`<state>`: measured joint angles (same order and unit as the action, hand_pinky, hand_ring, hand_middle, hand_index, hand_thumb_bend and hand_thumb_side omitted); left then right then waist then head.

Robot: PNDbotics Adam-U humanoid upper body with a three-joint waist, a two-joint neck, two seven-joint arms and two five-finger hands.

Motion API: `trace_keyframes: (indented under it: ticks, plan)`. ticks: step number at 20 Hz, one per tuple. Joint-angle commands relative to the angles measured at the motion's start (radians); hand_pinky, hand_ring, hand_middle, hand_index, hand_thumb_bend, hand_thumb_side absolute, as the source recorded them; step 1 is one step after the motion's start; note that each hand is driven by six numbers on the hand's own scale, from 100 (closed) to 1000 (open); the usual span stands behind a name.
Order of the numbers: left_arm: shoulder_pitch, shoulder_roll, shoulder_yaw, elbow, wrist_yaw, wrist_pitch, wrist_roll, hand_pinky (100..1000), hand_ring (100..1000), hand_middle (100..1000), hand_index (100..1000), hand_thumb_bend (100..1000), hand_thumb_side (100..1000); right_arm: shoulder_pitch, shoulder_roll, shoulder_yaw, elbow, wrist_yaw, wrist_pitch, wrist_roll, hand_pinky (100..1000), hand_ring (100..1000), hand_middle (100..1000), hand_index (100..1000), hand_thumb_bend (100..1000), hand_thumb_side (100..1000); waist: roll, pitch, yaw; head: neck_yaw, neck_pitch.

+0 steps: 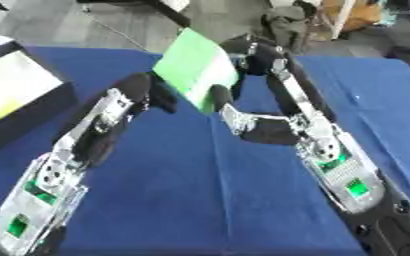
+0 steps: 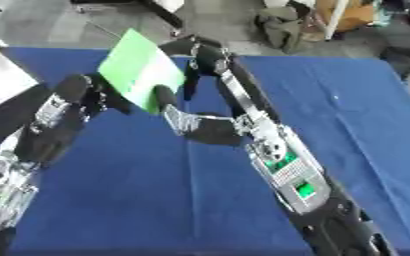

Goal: Pick up the objects with one hand, pass them to the other hand, and then place them into the box on the other side of the table.

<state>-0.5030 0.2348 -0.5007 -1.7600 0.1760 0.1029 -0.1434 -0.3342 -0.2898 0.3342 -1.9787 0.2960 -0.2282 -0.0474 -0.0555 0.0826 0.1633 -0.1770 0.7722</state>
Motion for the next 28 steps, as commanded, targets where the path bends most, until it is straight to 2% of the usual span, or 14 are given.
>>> trace_keyframes:
  ticks: [1,7,13,20,28]
  plan:
    - [-0.026,-0.003,-0.014,-0.007,-0.005,-0.005,-0.018,885,643,605,853,396,889,-0.011,0.005,-0.001,-0.021,-0.017,0.01,0.004,331,330,174,156,100,367,0.003,-0.006,-0.001,-0.001,-0.002]
    - [-0.051,0.0,-0.037,-0.01,0.012,-0.009,-0.042,886,645,606,854,418,895,0.0,0.02,0.006,-0.021,-0.067,0.069,0.005,323,323,171,154,100,438,0.001,0.001,0.002,-0.016,-0.002]
    - [-0.054,-0.009,-0.048,0.0,0.031,-0.003,-0.039,887,647,611,856,472,915,-0.002,0.021,0.012,-0.021,-0.082,0.077,0.016,327,323,170,154,100,437,0.0,0.003,0.003,-0.022,-0.002]
    - [-0.061,-0.028,-0.048,-0.003,0.047,-0.017,-0.009,896,686,666,863,519,839,0.001,0.022,0.02,-0.021,-0.088,0.08,0.024,330,323,170,155,100,441,-0.001,0.001,0.004,-0.035,-0.002]
    - [-0.068,-0.039,-0.057,0.001,-0.015,-0.034,0.053,915,725,710,883,527,733,0.005,0.021,0.024,-0.021,-0.092,0.078,0.03,331,323,171,155,100,445,-0.001,-0.003,0.004,-0.047,-0.002]
